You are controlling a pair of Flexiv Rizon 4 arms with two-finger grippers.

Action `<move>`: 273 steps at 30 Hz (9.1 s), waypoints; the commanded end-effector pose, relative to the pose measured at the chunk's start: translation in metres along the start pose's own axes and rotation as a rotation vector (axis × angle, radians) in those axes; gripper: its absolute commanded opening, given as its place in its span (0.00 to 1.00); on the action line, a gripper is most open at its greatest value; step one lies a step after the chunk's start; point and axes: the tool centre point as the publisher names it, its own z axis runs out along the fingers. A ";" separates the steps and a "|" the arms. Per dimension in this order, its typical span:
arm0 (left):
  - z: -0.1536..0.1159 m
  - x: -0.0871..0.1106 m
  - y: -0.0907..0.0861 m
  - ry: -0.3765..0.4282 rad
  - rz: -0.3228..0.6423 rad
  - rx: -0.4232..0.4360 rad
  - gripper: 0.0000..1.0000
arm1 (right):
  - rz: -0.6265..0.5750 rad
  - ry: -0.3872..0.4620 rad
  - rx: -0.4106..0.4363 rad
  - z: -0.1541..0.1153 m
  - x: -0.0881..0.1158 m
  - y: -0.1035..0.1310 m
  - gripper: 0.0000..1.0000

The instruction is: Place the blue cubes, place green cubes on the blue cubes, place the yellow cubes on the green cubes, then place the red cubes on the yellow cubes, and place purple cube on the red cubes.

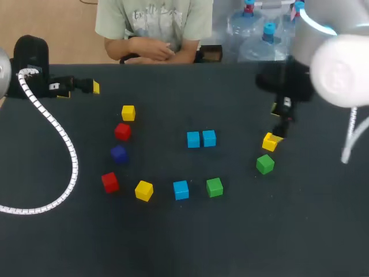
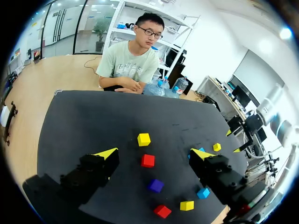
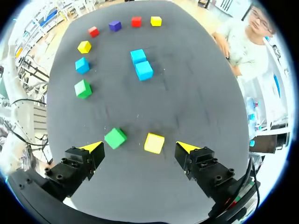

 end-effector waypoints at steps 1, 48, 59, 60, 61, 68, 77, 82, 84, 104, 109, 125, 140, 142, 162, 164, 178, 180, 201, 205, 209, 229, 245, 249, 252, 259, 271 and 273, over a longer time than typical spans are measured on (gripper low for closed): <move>0.000 0.001 0.002 -0.006 0.001 0.009 1.00 | -0.027 -0.333 0.002 -0.001 0.027 0.005 1.00; -0.002 -0.003 -0.037 0.086 0.195 -0.023 1.00 | -0.326 -0.497 -0.177 0.017 -0.025 -0.035 1.00; 0.035 0.019 -0.086 0.280 0.328 -0.175 1.00 | -0.326 -0.497 -0.177 0.017 -0.025 -0.035 1.00; 0.038 0.024 -0.088 0.293 0.318 -0.159 1.00 | -0.326 -0.497 -0.177 0.017 -0.025 -0.035 1.00; 0.041 0.028 -0.091 0.299 0.325 -0.144 1.00 | -0.326 -0.497 -0.177 0.017 -0.025 -0.035 1.00; 0.032 0.040 -0.092 0.285 0.368 0.080 1.00 | -0.326 -0.497 -0.177 0.017 -0.025 -0.035 1.00; 0.032 0.040 -0.092 0.285 0.368 0.080 1.00 | -0.326 -0.497 -0.177 0.017 -0.025 -0.035 1.00; 0.027 0.030 -0.094 0.246 0.428 0.117 1.00 | -0.326 -0.497 -0.177 0.017 -0.025 -0.035 1.00; 0.030 0.023 -0.112 0.303 0.602 0.128 1.00 | -0.326 -0.497 -0.177 0.017 -0.025 -0.035 1.00; 0.089 0.125 -0.167 0.816 0.957 0.249 1.00 | -0.326 -0.497 -0.177 0.017 -0.025 -0.035 1.00; 0.088 0.140 -0.166 0.762 0.854 0.200 1.00 | -0.326 -0.497 -0.177 0.017 -0.025 -0.035 1.00; 0.105 0.158 -0.157 0.686 0.894 0.120 1.00 | -0.326 -0.497 -0.177 0.017 -0.025 -0.035 1.00; 0.107 0.180 -0.165 0.765 1.002 0.246 1.00 | -0.326 -0.497 -0.177 0.017 -0.025 -0.035 1.00; 0.107 0.184 -0.167 0.777 1.005 0.243 1.00 | -0.326 -0.497 -0.177 0.017 -0.025 -0.035 1.00; 0.121 0.200 -0.156 0.817 0.991 0.208 1.00 | -0.326 -0.497 -0.177 0.017 -0.025 -0.035 1.00; 0.121 0.200 -0.157 0.820 0.994 0.207 1.00 | -0.326 -0.497 -0.177 0.017 -0.025 -0.035 1.00; 0.123 0.203 -0.153 0.836 0.989 0.196 1.00 | -0.326 -0.497 -0.177 0.017 -0.025 -0.035 1.00; 0.123 0.202 -0.150 0.837 0.985 0.188 1.00 | -0.326 -0.497 -0.177 0.017 -0.025 -0.035 1.00; 0.125 0.205 -0.153 0.847 1.016 0.212 0.85 | -0.326 -0.497 -0.177 0.017 -0.025 -0.035 1.00; 0.125 0.207 -0.153 0.847 1.023 0.214 0.00 | -0.326 -0.497 -0.177 0.017 -0.025 -0.035 1.00; 0.125 0.208 -0.152 0.846 1.018 0.214 0.00 | -0.326 -0.497 -0.177 0.017 -0.025 -0.035 1.00; 0.110 0.144 -0.128 0.794 0.967 0.123 0.00 | -0.326 -0.497 -0.177 0.017 -0.025 -0.035 1.00; 0.117 0.090 -0.106 0.739 0.966 0.130 0.00 | -0.326 -0.497 -0.177 0.017 -0.025 -0.035 1.00; 0.117 0.090 -0.106 0.739 0.966 0.130 0.00 | -0.326 -0.497 -0.177 0.017 -0.025 -0.035 1.00; 0.117 0.090 -0.106 0.739 0.966 0.130 0.00 | -0.326 -0.497 -0.177 0.017 -0.025 -0.035 1.00; 0.117 0.090 -0.106 0.739 0.966 0.130 0.00 | -0.326 -0.497 -0.177 0.017 -0.025 -0.035 1.00; 0.149 0.081 -0.112 0.825 1.060 0.193 0.00 | -0.326 -0.497 -0.177 0.017 -0.025 -0.035 1.00; 0.159 0.081 -0.116 0.841 1.077 0.206 0.00 | -0.326 -0.497 -0.177 0.017 -0.025 -0.035 1.00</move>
